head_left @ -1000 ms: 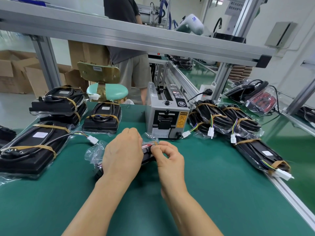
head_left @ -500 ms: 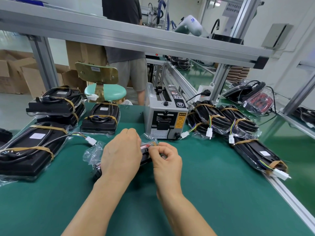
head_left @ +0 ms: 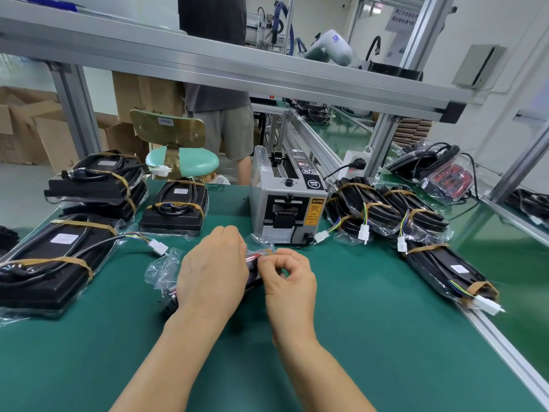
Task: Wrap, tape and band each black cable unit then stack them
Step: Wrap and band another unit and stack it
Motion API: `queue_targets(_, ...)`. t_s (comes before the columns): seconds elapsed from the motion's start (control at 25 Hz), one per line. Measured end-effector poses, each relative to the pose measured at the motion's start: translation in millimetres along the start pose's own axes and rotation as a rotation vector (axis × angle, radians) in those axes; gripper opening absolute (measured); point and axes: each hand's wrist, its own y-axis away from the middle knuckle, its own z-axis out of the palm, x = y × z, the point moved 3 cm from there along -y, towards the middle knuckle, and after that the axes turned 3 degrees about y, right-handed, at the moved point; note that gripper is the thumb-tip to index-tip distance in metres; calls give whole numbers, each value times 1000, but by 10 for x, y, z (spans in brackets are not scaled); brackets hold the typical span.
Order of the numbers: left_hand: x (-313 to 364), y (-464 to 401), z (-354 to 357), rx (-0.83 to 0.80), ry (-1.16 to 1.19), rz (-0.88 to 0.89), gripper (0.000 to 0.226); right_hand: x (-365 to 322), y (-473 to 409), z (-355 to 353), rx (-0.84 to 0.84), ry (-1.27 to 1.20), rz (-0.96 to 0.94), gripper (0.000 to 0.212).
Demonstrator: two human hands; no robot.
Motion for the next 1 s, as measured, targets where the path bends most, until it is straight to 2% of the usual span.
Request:
queue_targets(0.24, 3, 2, -4, -12, 2, 3, 15, -78, 46, 39, 49, 37, -33, 22)
queue_targets(0.44, 17, 30, 0, -3, 16, 26, 15, -7, 91, 35, 100, 18, 21, 14)
queue_targets(0.56, 3, 24, -2, 5, 24, 29, 16, 9, 31, 21, 53, -55, 78, 19)
queue_targets(0.72, -28, 32, -11, 22, 46, 23, 17, -16, -24, -108, -72, -274, 160, 26)
queue_targets(0.88, -5, 38, -27, 44, 58, 13, 13, -46, -88, -208, -157, -185, 158, 19)
queue_targets(1.0, 10, 57, -65, 45, 170, 110, 6, -60, -81, -148, -182, -136, 128, 15)
